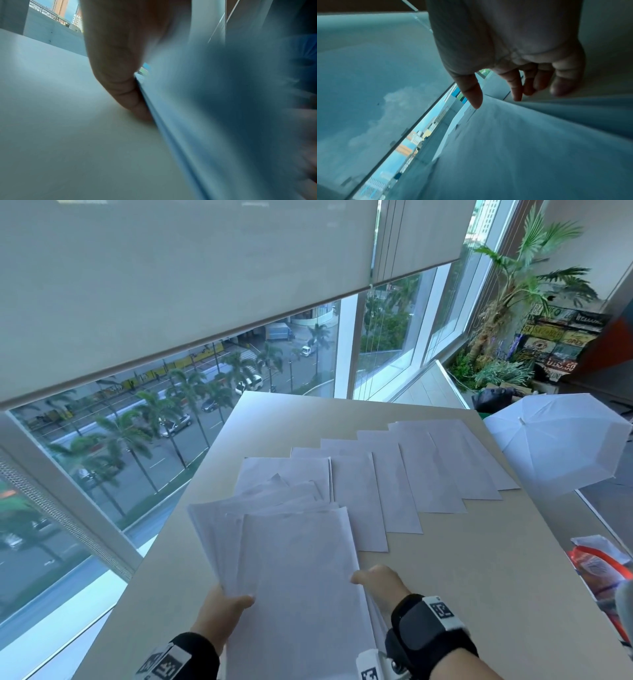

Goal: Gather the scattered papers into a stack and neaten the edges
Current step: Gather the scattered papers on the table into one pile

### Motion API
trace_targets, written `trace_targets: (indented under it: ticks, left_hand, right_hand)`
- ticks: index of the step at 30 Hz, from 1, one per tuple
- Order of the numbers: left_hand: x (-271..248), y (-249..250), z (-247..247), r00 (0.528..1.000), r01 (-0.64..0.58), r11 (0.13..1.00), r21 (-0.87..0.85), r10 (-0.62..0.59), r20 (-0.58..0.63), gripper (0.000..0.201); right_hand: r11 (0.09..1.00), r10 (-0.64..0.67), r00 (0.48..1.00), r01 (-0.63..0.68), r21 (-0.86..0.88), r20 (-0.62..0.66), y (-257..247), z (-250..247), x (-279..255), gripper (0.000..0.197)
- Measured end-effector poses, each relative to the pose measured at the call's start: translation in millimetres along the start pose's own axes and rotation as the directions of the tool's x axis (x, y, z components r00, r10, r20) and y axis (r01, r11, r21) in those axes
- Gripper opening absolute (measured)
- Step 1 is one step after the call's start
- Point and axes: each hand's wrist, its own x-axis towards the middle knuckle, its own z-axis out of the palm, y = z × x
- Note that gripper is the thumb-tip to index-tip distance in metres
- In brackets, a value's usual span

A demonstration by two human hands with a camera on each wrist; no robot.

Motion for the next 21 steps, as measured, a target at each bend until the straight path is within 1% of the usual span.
trace_targets:
  ticks: [1, 2, 3, 5, 7, 8, 9, 10, 12, 14, 17, 18, 21]
  left_hand:
    - [-4, 3, 0, 0.999, 0.011, 1.000, -0.023, -0.010, 0.041, 0.055]
    - [-6, 4, 0, 0.997, 0.019, 0.998, -0.054, -0.015, 0.074, 0.052]
    - [-9, 5, -1, 0.995, 0.022, 0.996, -0.087, -0.014, 0.094, 0.049]
    - [-11, 3, -2, 0.993, 0.019, 0.988, -0.154, 0.000, 0.121, 0.049]
    - [-9, -1, -3, 0.993, 0.012, 0.979, -0.202, 0.012, 0.117, 0.056]
    - [-8, -2, -3, 0.994, 0.005, 0.977, -0.213, 0.019, 0.111, 0.064]
    - [-6, -3, -2, 0.995, -0.006, 0.975, -0.220, 0.028, 0.100, 0.072]
    - [-4, -3, -1, 0.996, -0.017, 0.974, -0.227, 0.037, 0.085, 0.076]
    - [-2, 1, 1, 0.997, -0.040, 0.968, -0.247, 0.055, 0.056, 0.074]
    - [-1, 7, 1, 0.996, -0.071, 0.966, -0.250, 0.081, 0.032, 0.071]
    - [1, 21, -2, 0.993, -0.114, 0.962, -0.247, 0.116, -0.003, 0.054]
    - [1, 28, -2, 0.992, -0.121, 0.960, -0.254, 0.123, -0.008, 0.052]
    - [11, 52, -4, 0.990, -0.137, 0.961, -0.240, 0.140, -0.003, 0.058]
  right_hand:
    - [1.000, 0.010, 1.000, -0.010, -0.017, 0.008, -2, 0, 1, 0.026]
    - [1.000, 0.010, 1.000, -0.010, -0.009, 0.014, -4, -1, 3, 0.030]
    - [1.000, 0.001, 1.000, -0.001, 0.015, 0.026, -6, -2, 3, 0.029]
    - [0.998, -0.036, 0.998, 0.033, 0.056, 0.043, -10, -3, 1, 0.018]
    - [0.998, -0.047, 0.998, 0.046, 0.042, 0.030, -10, -4, 2, 0.020]
    - [0.998, -0.057, 0.998, 0.056, 0.019, 0.035, -12, -3, 2, 0.019]
    - [0.999, -0.050, 0.998, 0.051, -0.012, 0.048, -12, -2, 2, 0.027]
    - [0.997, -0.050, 0.997, 0.053, -0.053, 0.054, -11, -1, 3, 0.030]
    - [0.993, -0.084, 0.995, 0.088, -0.075, 0.055, -13, 1, 5, 0.011]
    - [0.989, -0.134, 0.990, 0.137, -0.053, 0.046, -14, 2, 5, 0.004]
    - [0.974, -0.223, 0.974, 0.225, -0.037, 0.048, -24, -5, 4, 0.024]
    - [0.967, -0.252, 0.967, 0.253, -0.032, 0.036, -30, -8, 3, 0.028]
    - [0.950, -0.312, 0.950, 0.312, -0.015, -0.024, -53, -17, 4, 0.030]
